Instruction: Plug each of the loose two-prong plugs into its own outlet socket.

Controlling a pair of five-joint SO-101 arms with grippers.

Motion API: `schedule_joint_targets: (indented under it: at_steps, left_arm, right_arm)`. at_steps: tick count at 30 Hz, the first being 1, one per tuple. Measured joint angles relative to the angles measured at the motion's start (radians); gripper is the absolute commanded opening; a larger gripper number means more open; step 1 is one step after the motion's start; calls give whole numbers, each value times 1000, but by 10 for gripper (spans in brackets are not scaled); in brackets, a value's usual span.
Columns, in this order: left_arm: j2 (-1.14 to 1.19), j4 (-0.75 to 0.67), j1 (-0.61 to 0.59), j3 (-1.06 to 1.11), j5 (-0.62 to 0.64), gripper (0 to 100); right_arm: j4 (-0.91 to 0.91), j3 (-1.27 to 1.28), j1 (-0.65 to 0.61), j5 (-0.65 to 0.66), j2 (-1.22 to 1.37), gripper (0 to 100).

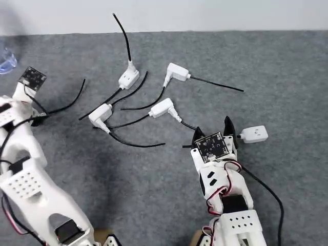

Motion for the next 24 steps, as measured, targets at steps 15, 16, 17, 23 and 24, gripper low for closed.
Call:
schedule_joint_targets:
  at_steps: [15, 16, 17, 23, 24]
  left_arm:
    - [445, 715, 48, -799, -226, 13]
    - [470, 763, 48, -852, -253, 13]
    - [488, 810, 48, -899, -279, 12]
    - [546, 961, 6, -1132, -279, 12]
    - [545, 965, -9, -1169, -253, 12]
  right_arm:
    - [-2, 0, 0, 0, 0, 273]
    - [-2, 0, 0, 0, 0, 273]
    - [-2, 0, 0, 0, 0, 273]
    - [-2, 0, 0, 0, 0, 273]
    - [-2, 0, 0, 0, 0, 273]
